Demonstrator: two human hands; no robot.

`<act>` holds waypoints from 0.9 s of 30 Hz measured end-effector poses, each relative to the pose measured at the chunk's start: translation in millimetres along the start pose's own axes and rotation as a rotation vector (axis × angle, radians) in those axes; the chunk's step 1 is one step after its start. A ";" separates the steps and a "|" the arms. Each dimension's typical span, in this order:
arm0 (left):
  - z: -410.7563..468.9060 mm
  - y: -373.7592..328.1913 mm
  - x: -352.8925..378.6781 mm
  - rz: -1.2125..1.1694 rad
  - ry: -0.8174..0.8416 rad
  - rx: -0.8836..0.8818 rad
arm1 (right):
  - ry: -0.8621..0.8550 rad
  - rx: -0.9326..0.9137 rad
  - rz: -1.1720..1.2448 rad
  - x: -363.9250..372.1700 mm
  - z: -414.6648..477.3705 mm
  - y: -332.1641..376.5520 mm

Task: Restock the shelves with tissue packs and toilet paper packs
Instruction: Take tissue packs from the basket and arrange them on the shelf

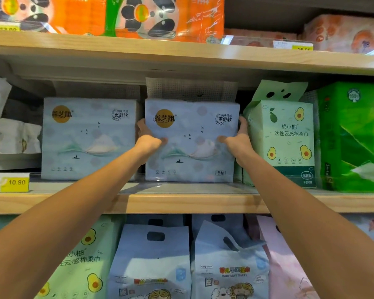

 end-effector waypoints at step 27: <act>8.8 11.9 9.2 0.240 0.062 -0.103 | 0.077 0.039 -0.191 11.4 32.0 -27.5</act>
Point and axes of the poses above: each hand's wrist, its own z-axis towards the middle knuckle, its own x-axis out of the palm, y = z × x, the point moved 9 cm from there along z, towards the middle knuckle, and after that the axes turned 5 degrees about y, right-handed, at the moved point
